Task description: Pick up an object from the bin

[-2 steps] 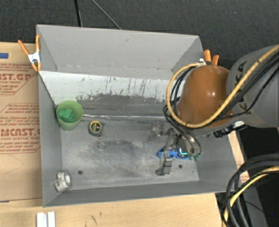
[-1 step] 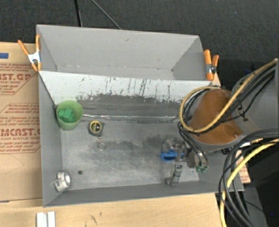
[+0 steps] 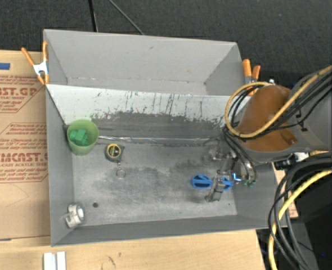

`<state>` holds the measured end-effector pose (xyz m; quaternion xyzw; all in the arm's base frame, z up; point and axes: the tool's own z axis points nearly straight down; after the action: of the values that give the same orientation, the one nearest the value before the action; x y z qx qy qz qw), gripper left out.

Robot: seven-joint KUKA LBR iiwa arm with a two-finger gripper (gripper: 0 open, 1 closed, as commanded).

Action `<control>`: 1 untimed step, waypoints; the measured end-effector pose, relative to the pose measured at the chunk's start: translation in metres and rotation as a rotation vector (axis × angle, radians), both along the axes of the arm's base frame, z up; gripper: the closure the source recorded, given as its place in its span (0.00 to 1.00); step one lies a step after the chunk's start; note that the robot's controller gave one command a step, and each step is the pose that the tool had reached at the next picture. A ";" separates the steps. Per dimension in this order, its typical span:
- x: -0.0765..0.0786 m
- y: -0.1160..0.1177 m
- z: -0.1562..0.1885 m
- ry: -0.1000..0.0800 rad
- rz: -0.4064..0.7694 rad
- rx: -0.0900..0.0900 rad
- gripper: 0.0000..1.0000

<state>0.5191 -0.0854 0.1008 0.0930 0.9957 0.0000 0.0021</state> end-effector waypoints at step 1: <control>-0.012 -0.028 -0.002 0.005 -0.210 0.001 0.00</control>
Offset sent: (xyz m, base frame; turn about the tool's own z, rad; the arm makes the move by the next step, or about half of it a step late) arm -0.0117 -0.0282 -0.0008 0.2099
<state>0.5072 -0.1134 0.0991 0.1967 0.9805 -0.0002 -0.0005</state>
